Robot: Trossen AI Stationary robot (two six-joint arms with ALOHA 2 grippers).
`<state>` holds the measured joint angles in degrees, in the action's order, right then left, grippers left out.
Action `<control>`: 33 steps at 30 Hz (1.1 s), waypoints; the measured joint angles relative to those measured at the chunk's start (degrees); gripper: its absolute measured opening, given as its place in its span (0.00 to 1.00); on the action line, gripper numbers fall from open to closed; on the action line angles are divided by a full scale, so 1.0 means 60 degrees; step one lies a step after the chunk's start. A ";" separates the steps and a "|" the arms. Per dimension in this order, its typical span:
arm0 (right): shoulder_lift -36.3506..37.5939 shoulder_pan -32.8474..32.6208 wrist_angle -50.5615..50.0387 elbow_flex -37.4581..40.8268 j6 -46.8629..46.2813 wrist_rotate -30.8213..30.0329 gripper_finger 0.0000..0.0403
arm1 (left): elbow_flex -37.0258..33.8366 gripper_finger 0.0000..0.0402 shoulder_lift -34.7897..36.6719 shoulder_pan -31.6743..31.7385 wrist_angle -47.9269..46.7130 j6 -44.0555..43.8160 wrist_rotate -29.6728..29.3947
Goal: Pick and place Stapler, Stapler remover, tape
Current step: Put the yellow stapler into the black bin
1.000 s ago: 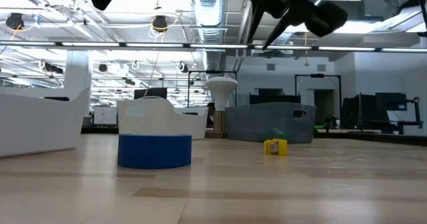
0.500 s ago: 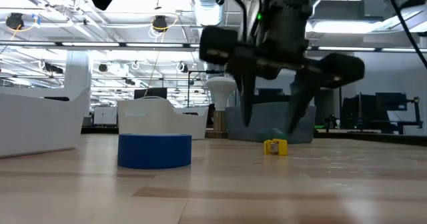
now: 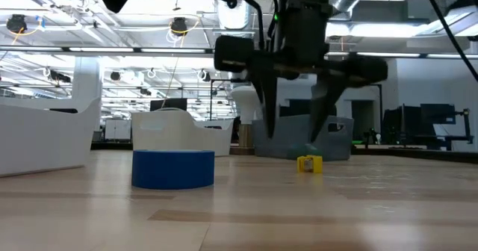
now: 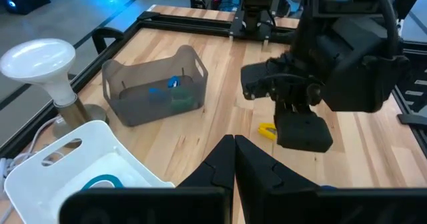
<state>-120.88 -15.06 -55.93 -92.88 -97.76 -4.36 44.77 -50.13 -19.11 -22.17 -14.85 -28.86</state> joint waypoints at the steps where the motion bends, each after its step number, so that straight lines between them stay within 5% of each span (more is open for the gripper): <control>1: 0.0003 0.0053 -0.0274 -0.0156 0.0156 0.0004 0.53 | 0.0000 0.00 0.0000 0.0000 0.0005 0.0003 0.0003; 11: 0.0005 0.0290 -0.1405 -0.0547 0.0550 0.0144 0.51 | 0.0000 0.00 0.0000 0.0000 0.0003 0.0000 0.0002; 33: -0.0055 0.0282 -0.0787 0.0294 0.0611 0.0468 0.50 | 0.0000 0.00 0.0000 -0.0004 0.0008 -0.0070 -0.0001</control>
<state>-121.21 -13.37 -60.65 -91.12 -94.09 -1.55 44.77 -50.13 -19.14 -22.12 -15.27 -28.86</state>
